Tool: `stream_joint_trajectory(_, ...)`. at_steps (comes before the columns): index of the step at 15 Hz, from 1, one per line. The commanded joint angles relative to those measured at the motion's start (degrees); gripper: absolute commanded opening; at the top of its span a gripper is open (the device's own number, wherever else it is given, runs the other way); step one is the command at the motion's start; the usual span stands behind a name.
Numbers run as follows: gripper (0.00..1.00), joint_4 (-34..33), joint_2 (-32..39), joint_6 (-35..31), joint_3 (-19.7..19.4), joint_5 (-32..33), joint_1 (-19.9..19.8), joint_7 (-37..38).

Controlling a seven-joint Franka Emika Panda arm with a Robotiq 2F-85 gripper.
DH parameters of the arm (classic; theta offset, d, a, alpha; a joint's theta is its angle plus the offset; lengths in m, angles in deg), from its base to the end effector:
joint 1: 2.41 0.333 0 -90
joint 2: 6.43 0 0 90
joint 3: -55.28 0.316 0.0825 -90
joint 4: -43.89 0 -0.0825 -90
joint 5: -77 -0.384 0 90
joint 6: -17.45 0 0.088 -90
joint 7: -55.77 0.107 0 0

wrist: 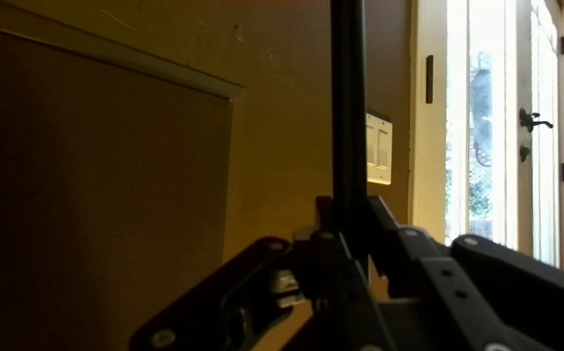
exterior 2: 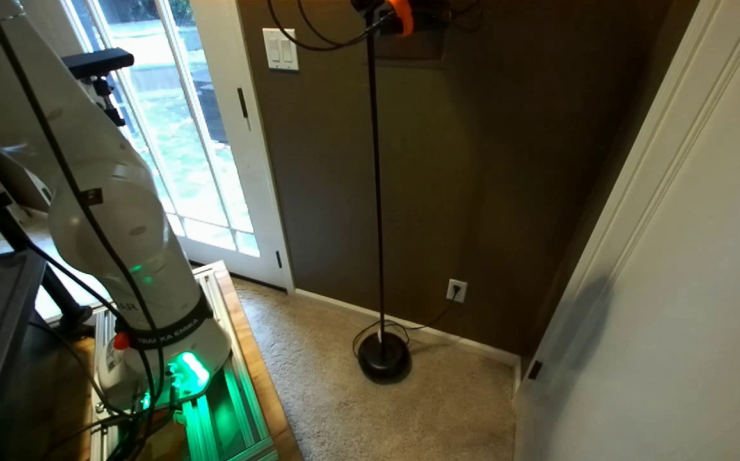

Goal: Move the lamp to the left

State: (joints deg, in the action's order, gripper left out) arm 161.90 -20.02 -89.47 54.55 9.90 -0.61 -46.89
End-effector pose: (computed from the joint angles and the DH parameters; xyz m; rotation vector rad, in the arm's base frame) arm 0.5012 0.0795 0.5864 -1.6567 -1.4764 -1.1142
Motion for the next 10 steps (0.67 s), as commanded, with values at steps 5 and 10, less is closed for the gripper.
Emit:
stream_joint_trajectory(5, 0.05, -3.10, -2.47, 2.72, 2.03, -3.24, 2.16, 1.14)
stream_joint_trajectory(10, 0.05, -3.99, -1.41, 2.43, 3.66, -3.27, 3.51, 1.03)
